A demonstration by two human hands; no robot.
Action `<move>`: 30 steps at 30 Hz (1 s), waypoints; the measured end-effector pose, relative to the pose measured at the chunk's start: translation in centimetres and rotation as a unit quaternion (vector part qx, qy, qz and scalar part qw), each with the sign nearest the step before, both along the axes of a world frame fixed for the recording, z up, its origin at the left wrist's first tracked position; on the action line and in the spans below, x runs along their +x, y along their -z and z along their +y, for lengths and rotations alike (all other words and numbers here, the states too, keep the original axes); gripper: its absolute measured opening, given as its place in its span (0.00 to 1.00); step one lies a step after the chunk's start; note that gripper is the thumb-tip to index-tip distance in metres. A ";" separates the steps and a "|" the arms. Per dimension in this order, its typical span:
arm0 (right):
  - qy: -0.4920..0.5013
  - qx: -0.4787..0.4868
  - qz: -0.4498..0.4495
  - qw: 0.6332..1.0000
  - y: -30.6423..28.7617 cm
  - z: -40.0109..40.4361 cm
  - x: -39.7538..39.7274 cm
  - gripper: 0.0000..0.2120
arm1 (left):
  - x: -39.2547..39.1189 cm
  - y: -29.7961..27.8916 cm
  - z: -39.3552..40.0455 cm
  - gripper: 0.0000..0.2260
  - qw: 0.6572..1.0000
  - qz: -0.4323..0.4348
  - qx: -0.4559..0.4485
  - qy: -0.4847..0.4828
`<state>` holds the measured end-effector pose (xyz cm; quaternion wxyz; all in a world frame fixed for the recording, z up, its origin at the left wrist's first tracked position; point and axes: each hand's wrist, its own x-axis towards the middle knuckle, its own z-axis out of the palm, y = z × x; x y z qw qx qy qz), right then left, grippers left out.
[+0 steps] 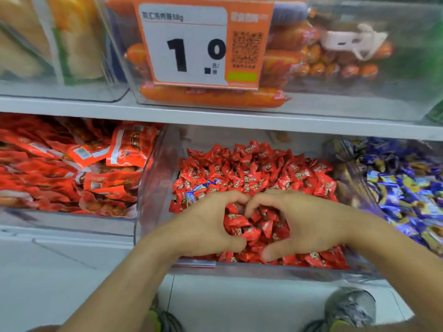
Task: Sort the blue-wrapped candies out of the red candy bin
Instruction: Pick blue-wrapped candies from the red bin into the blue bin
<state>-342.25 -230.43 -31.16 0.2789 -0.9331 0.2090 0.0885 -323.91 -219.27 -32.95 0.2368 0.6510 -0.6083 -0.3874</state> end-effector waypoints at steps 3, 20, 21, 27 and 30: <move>0.015 -0.021 0.012 1.000 0.0 0.0 -1.7 0.29 | -0.6 -0.5 -0.3 0.22 0.996 0.064 0.029 0.051; 0.079 -0.146 -0.083 0.983 0.3 -0.1 -1.1 0.11 | -0.9 1.1 -2.5 0.14 0.972 -0.219 -0.024 0.086; 0.072 -0.152 -0.083 0.982 0.3 0.2 -0.7 0.13 | -1.0 1.1 -2.6 0.12 0.973 -0.214 -0.025 0.086; 0.028 -0.153 -0.018 0.988 1.8 1.1 1.4 0.10 | 2.6 -1.0 -1.0 0.05 0.984 -0.179 0.012 0.016; 0.046 -0.134 -0.008 0.990 1.9 0.4 1.1 0.10 | 3.2 -1.2 -0.2 0.07 0.984 -0.157 0.078 0.042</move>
